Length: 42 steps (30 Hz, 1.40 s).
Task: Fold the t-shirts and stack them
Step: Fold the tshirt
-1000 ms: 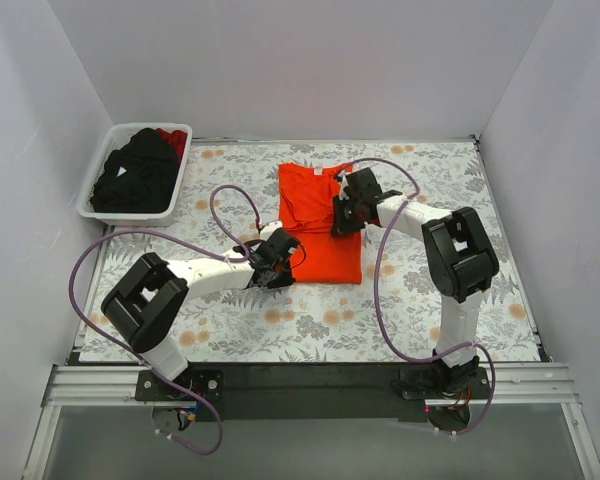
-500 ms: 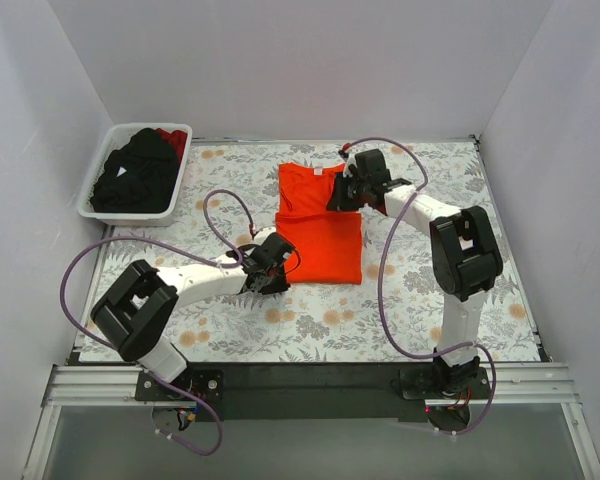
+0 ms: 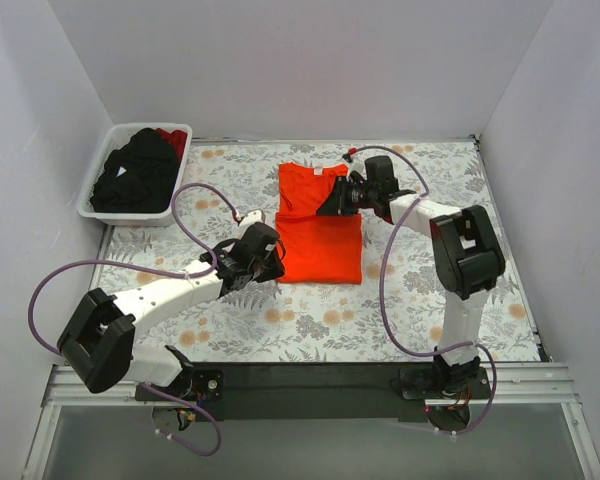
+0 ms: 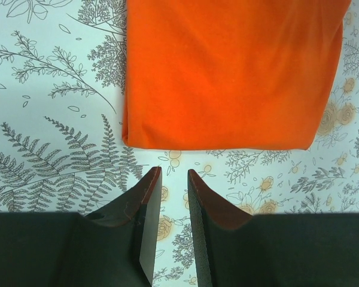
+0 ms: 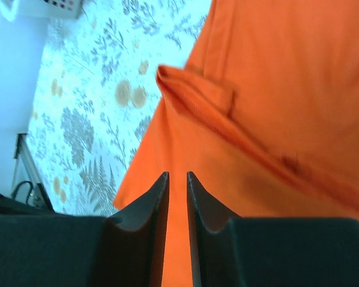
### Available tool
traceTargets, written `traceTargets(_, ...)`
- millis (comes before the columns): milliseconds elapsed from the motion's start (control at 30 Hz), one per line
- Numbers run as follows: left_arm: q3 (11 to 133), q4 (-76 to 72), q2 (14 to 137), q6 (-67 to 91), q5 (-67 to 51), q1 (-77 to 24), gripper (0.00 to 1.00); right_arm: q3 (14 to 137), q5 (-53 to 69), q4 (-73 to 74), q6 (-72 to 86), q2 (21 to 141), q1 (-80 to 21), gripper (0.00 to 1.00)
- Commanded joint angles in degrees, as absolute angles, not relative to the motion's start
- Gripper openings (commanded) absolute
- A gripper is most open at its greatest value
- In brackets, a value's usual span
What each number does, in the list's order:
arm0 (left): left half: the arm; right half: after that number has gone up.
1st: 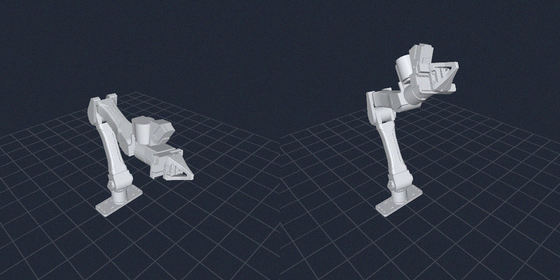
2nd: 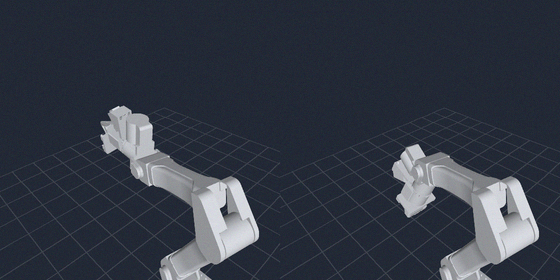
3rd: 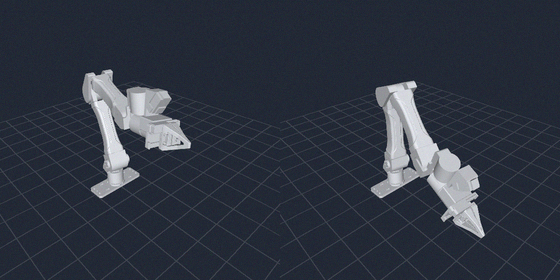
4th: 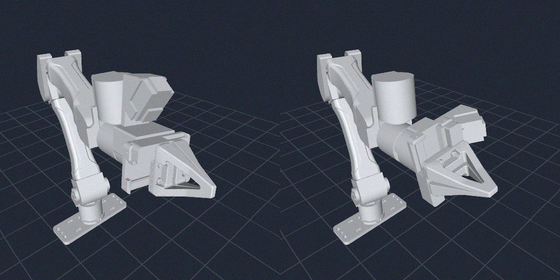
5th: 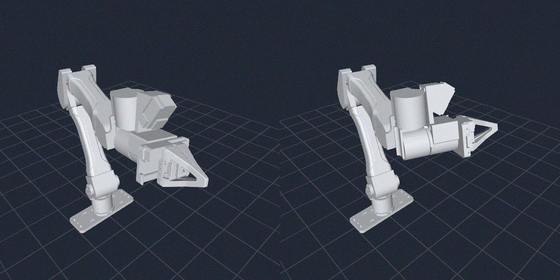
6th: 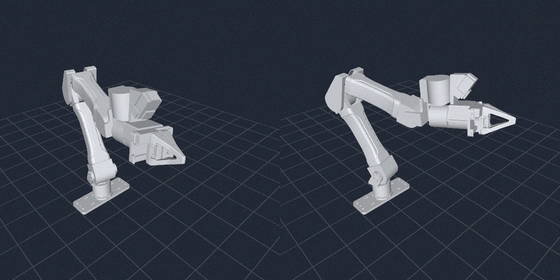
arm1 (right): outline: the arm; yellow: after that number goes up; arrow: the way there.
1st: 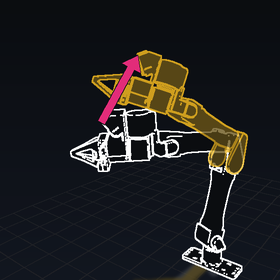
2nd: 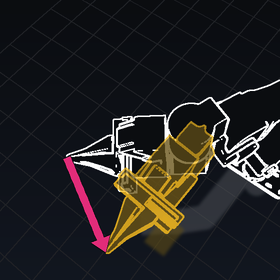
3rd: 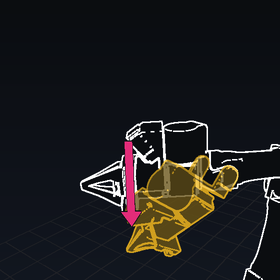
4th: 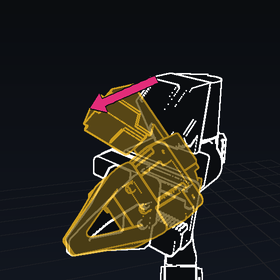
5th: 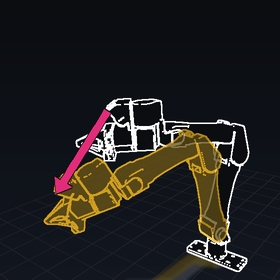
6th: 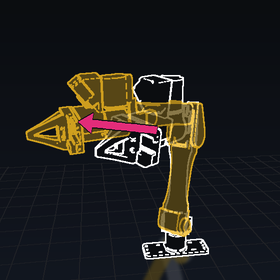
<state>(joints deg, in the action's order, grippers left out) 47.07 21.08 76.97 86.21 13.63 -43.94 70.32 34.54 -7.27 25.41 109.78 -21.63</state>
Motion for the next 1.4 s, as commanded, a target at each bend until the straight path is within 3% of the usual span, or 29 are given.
traceTargets(0, 46.6, 20.6, 76.0, 86.7, 14.7, -43.2, 0.23, 77.3, 41.8, -13.5, 29.6, 118.0, -21.9, 0.24)
traceTargets(300, 42.9, 18.6, 75.4, 86.7, 10.3, -39.6, 0.22, 90.1, 41.8, -13.8, 32.8, 130.8, -19.4, 0.24)
traceTargets(500, 42.8, 16.4, 76.5, 85.9, 7.3, -38.0, 0.22, 93.6, 42.3, -13.7, 34.5, 130.4, -16.3, 0.24)
traceTargets(633, 42.6, 14.5, 76.7, 85.9, 6.1, -37.4, 0.22, 87.7, 42.6, -13.9, 33.3, 123.5, -15.6, 0.24)
traceTargets(833, 43.3, 14.1, 77.3, 85.6, 5.3, -37.0, 0.24, 66.0, 38.7, -13.7, 29.2, 107.7, -15.6, 0.27)
traceTargets(1000, 44.6, 18.1, 78.4, 84.5, 6.7, -37.0, 0.37, 48.8, 35.6, -12.3, 27.1, 94.5, -15.7, 0.39)
traceTargets(1033, 44.7, 18.7, 78.8, 84.2, 7.3, -37.1, 0.46, 47.5, 35.0, -9.3, 26.0, 92.8, -15.8, 0.40)
traceTargets(1133, 45.1, 20.0, 79.5, 83.3, 8.0, -37.0, 0.57, 43.0, 29.6, -1.4, 20.9, 86.1, -16.8, 0.42)
traceTargets(1367, 48.0, 22.4, 84.8, 81.5, 8.6, -37.1, 0.59, 35.3, 17.0, 7.6, 18.4, 71.8, -19.4, 0.47)
